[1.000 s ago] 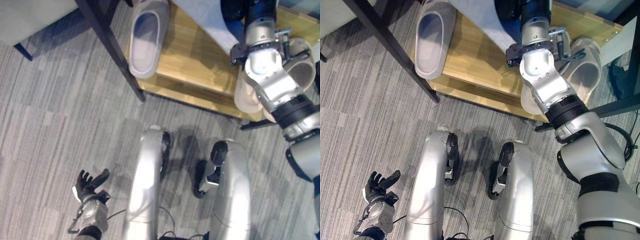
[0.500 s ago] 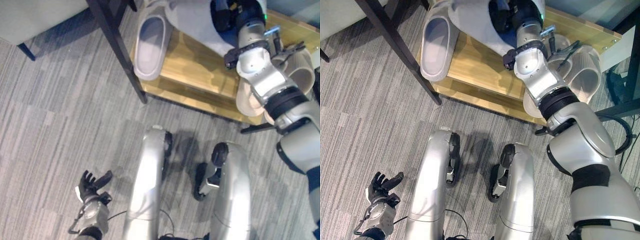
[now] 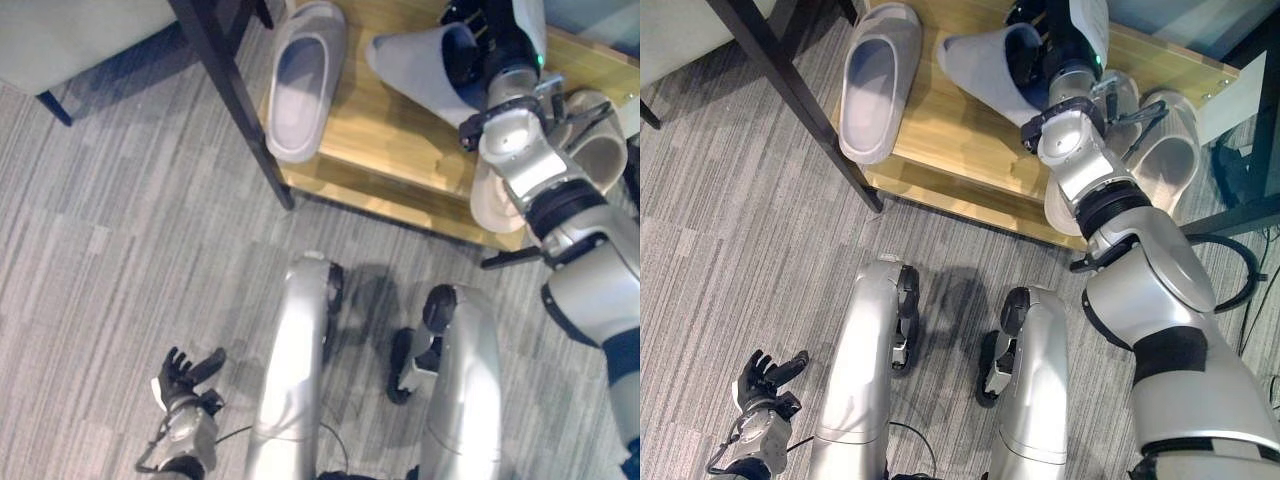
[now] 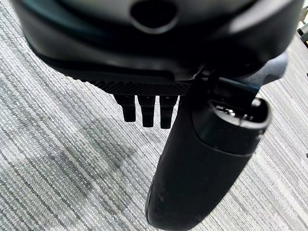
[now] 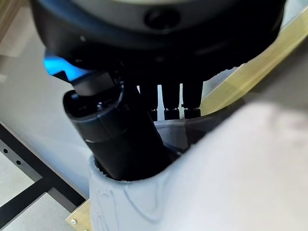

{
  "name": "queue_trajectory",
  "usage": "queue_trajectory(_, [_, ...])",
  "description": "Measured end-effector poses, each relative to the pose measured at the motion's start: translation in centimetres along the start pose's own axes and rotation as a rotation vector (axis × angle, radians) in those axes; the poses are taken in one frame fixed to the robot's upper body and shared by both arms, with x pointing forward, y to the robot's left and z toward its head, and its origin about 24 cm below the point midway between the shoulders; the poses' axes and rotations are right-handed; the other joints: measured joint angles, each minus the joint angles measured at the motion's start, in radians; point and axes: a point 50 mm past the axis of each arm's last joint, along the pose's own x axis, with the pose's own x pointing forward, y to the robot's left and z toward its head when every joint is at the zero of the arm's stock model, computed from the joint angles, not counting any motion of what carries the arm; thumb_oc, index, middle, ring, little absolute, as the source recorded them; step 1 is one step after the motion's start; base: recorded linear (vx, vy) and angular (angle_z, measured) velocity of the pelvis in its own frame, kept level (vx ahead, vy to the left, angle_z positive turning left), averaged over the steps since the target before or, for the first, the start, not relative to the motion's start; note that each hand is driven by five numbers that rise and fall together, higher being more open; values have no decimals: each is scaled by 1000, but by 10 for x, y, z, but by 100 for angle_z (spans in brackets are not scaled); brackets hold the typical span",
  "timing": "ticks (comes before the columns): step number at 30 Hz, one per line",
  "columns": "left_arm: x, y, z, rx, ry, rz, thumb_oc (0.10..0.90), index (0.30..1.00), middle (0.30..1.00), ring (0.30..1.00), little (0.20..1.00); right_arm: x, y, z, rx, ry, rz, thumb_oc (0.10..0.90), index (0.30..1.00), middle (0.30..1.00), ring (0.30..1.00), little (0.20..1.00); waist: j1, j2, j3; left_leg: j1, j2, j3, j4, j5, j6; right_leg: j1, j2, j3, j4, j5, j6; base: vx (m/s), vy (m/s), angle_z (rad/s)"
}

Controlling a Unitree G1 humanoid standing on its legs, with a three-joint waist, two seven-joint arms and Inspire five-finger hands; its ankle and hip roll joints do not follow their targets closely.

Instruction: Arrange the slippers neatly on the shoe rack.

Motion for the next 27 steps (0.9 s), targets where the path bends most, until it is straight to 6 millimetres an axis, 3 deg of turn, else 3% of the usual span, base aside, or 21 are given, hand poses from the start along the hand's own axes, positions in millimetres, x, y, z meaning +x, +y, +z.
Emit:
queue_trajectory(3, [-1,1,-3,31,7,0,800,900,900,900,900,1,2,0,0,16,-3,400,300,300,300,300,-1,0,0,0,0,0,2,0,0,0,-1,0,2,0,0,0,0,0])
queue_trajectory(4, [-1,1,-5,40,10,-6,800,900,900,900,900,0,2,-4,-9,32,-7,800,900,900,900,900,4,0,0,0,0,0,3,0,0,1,-1,0,3,0,0,0,0,0])
queue_trajectory(7, [-1,1,-6,46,16,-18,800,900,900,900,900,0,2,-9,-20,66,-12,800,900,900,900,900,7,0,0,0,0,0,3,0,0,1,-1,0,4,0,0,0,0,0])
queue_trajectory(21, [-3,1,-15,89,48,-51,800,900,900,900,900,3,10,7,-117,-3,69,800,900,900,900,900,-5,0,0,0,1,-4,13,-3,-3,1,2,-2,10,-2,-2,3,13,-1])
queue_trajectory(27, [-3,6,-20,108,81,-53,800,900,900,900,900,11,0,20,-190,-70,156,800,900,900,900,900,-17,-18,-1,-9,1,-5,24,-7,-7,-4,3,-2,21,-7,4,-2,4,-1])
